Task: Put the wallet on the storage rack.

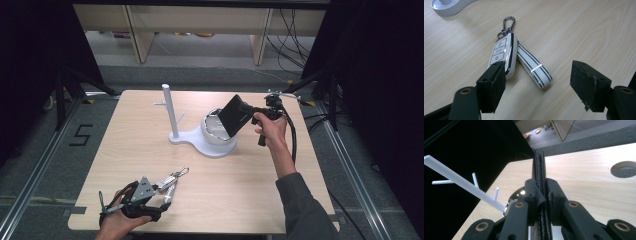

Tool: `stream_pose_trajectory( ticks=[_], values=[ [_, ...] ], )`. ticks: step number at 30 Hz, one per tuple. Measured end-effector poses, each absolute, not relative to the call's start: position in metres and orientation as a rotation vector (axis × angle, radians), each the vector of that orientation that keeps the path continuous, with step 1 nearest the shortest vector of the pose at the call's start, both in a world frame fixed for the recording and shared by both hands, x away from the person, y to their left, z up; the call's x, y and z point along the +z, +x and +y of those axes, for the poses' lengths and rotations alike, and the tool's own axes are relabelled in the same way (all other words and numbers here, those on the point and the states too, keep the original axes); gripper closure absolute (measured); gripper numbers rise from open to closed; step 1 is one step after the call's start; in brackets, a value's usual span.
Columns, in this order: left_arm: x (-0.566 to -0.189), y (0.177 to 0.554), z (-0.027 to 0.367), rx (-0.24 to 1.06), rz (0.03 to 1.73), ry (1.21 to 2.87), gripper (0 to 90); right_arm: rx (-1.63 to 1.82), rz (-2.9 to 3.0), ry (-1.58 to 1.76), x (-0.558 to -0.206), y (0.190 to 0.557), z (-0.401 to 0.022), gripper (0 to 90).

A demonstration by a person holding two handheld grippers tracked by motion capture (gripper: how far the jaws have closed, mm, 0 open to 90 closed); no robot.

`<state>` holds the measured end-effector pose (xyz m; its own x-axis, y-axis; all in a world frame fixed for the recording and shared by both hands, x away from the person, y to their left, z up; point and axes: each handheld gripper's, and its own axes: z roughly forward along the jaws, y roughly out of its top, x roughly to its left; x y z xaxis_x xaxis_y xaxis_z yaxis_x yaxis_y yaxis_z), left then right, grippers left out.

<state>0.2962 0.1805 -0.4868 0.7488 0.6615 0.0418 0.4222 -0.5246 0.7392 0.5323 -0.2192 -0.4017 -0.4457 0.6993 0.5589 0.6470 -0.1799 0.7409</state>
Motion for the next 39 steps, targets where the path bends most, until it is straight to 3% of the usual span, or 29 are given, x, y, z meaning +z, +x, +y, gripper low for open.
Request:
stream_pose_trajectory(
  ticks=[17,21,23,26,39],
  values=[
    [-0.489,0.298,0.183,0.41,0.814,2.215,27.8,1.703,2.053,1.645,-0.434,0.543,-0.189,79.1],
    [-0.489,0.298,0.183,0.411,0.819,2.203,27.5,1.639,2.081,1.643,-0.433,0.544,-0.189,73.2],
    [-0.489,0.299,0.184,0.406,0.818,2.204,27.4,1.611,2.103,1.637,-0.434,0.543,-0.189,61.3],
    [-0.489,0.299,0.183,0.409,0.82,2.21,27.2,1.545,2.102,1.638,-0.43,0.541,-0.193,51.7],
    [-0.487,0.301,0.189,0.396,0.839,2.202,26.2,1.533,2.1,1.483,-0.399,0.501,-0.228,46.8]
  ],
)
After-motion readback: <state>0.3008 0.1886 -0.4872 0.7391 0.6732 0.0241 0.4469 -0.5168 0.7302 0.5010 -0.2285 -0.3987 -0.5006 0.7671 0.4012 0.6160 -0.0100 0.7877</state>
